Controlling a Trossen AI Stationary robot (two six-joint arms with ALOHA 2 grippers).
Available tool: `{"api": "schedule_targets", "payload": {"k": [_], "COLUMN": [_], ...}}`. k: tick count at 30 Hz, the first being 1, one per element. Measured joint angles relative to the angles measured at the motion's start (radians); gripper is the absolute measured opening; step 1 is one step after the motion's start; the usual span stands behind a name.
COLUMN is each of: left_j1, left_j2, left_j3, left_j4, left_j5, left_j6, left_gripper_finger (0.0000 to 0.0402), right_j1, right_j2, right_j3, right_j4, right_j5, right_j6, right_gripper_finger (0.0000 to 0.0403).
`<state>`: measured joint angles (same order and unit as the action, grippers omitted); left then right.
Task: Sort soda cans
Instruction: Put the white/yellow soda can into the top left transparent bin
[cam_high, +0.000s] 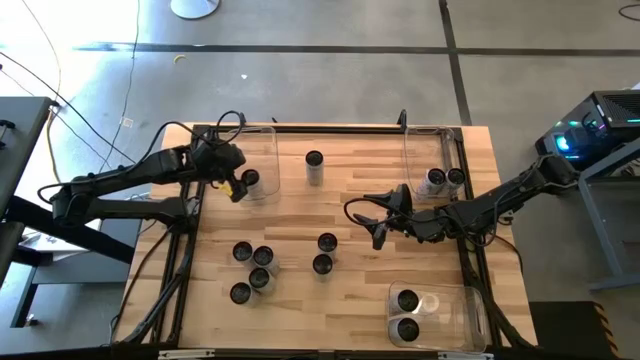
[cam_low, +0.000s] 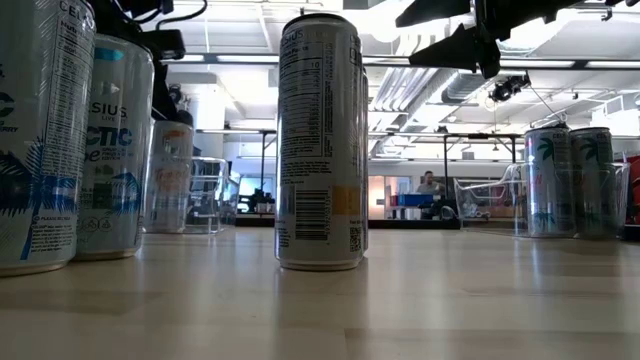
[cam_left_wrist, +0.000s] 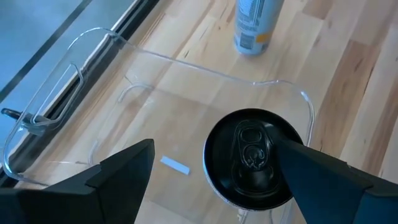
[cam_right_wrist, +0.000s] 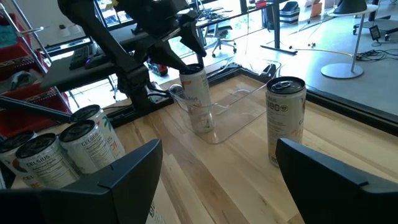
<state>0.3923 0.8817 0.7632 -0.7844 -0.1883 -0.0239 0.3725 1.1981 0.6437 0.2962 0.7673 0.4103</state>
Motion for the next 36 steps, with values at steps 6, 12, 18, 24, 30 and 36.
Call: {"api": "schedule_targets", "payload": {"k": [6, 12, 18, 24, 30, 36], "left_j1": [0.0, -0.001, -0.009, -0.018, -0.018, -0.022], "left_j2": [-0.003, -0.028, -0.066, -0.069, -0.068, -0.068], "left_j3": [0.006, 0.048, 0.051, 0.051, 0.051, 0.051], "left_j4": [0.014, 0.013, -0.053, -0.102, -0.085, -0.09], "left_j5": [0.002, 0.0, 0.034, 0.029, 0.029, 0.113], "left_j6": [0.001, 0.003, 0.065, 0.081, 0.066, 0.068], "left_gripper_finger": [0.0335, 0.0335, 0.0335, 0.0335, 0.0335, 0.0335], "right_j1": [0.0, 0.0, 0.0, 0.0, 0.0, 0.0], "right_j2": [0.0, 0.0, 0.0, 0.0, 0.0, 0.0], "right_j3": [0.0, 0.0, 0.0, 0.0, 0.0, 0.0], "right_j4": [0.0, 0.0, 0.0, 0.0, 0.0, 0.0], "right_j5": [0.0, 0.0, 0.0, 0.0, 0.0, 0.0], "right_j6": [0.0, 0.0, 0.0, 0.003, 0.003, 0.003], "right_gripper_finger": [0.031, 0.031, 0.031, 0.031, 0.031, 0.031]}}
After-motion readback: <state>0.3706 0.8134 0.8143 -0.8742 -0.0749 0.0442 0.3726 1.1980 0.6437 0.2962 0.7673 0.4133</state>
